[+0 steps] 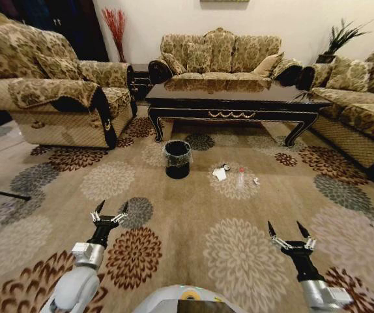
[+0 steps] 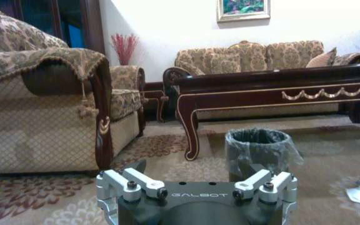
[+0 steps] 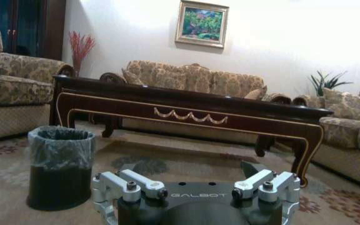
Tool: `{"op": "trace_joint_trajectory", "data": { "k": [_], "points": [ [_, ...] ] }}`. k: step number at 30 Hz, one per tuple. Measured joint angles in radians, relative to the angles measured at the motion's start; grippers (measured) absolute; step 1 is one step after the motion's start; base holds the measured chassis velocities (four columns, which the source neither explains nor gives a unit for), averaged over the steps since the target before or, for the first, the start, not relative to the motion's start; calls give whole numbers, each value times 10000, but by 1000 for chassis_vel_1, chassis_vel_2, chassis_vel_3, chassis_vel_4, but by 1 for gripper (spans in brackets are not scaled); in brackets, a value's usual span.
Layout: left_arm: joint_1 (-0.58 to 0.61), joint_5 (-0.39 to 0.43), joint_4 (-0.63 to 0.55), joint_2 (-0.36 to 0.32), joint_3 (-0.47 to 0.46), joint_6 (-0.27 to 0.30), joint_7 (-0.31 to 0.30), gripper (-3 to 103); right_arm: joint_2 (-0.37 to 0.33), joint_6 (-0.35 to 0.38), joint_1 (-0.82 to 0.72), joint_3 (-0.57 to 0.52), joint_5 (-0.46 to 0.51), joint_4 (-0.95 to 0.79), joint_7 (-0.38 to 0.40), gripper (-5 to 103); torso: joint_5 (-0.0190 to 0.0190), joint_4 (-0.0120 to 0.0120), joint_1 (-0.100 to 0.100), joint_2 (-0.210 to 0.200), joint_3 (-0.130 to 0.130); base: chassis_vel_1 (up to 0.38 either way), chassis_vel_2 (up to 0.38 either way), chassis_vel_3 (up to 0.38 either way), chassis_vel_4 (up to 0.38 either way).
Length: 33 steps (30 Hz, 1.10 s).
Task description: Move to the front of the table and pick up the trash from the floor, then place it into the trash bin.
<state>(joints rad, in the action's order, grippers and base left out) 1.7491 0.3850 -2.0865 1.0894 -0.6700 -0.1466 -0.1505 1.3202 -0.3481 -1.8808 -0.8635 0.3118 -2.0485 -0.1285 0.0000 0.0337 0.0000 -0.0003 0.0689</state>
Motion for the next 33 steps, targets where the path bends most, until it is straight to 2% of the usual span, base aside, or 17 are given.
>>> {"op": "trace_joint_trajectory", "data": {
  "k": [33],
  "points": [
    [175,173,18,-42,-222,-71,-16,99,33,-16,-50,58,-191,-62,20,100,0,1,0,4,1,-243,240,240,-240]
  ]
}}
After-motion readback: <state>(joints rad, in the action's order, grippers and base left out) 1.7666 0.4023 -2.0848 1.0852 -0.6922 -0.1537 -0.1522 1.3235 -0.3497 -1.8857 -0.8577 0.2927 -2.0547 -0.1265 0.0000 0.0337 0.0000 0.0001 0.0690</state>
